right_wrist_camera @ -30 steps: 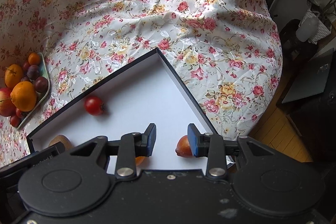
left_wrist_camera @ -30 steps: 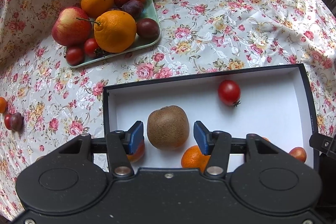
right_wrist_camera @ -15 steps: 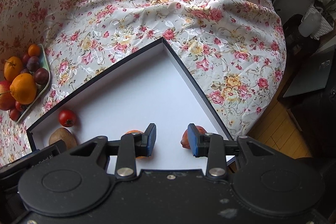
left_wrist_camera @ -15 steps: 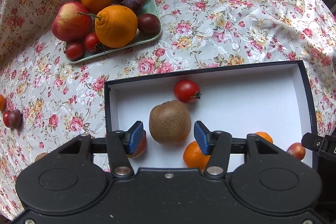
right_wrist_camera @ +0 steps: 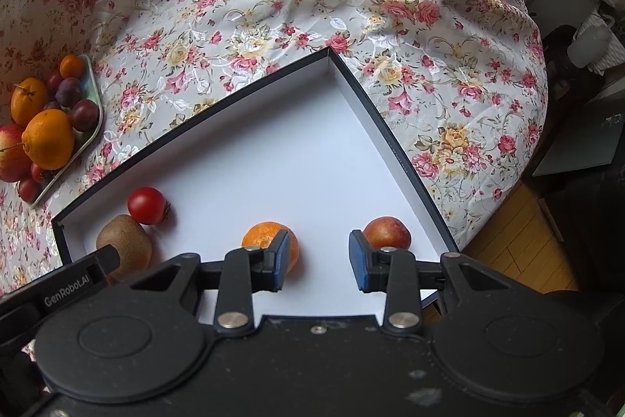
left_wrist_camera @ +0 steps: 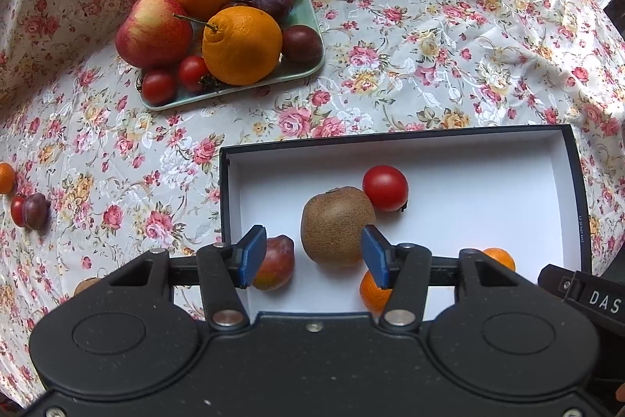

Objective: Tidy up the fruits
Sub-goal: 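Withdraw both open grippers from the box toward the remaining loose fruits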

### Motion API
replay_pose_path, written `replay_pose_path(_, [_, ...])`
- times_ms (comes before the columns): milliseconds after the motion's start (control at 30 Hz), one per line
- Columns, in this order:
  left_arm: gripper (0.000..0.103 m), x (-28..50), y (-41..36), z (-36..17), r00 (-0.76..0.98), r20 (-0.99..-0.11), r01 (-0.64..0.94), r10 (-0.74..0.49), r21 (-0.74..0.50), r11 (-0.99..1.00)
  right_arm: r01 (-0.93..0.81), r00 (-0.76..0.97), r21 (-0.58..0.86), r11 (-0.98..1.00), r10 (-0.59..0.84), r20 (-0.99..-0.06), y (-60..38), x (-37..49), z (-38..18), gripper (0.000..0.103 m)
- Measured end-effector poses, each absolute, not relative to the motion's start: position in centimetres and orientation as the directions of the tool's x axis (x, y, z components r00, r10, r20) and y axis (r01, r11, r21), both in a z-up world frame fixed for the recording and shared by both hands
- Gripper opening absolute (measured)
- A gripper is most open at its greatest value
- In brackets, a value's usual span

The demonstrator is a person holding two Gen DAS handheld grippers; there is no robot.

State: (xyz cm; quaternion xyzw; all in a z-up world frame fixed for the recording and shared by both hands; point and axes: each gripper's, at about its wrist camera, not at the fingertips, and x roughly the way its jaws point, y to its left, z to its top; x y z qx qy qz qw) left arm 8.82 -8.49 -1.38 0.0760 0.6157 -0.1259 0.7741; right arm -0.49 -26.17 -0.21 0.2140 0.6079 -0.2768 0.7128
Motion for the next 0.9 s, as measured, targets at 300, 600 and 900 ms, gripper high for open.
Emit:
replay_pose_path(300, [0.059,9.5,-6.3,-0.9,0.215,-0.971,0.255,-0.099,-0.042,0.966,0.607,0.087,-0.041,0.793,-0.118,-0.989,-24.0,0.8,-0.6,0.036])
replay_pose_path(600, [0.059,10.7,-3.1,-0.4,0.215,-0.972,0.203,-0.094,-0.049,0.978,0.538,0.074,-0.056,0.841,-0.113,-0.991,-21.1,2.4,-0.8,0.036])
replay_pose_path(900, [0.059,11.8,0.2,0.1,0.229,-0.969,0.159,-0.090,-0.054,0.986,0.492,0.077,-0.055,0.869,-0.106,-0.991,-18.2,3.9,-0.8,0.036])
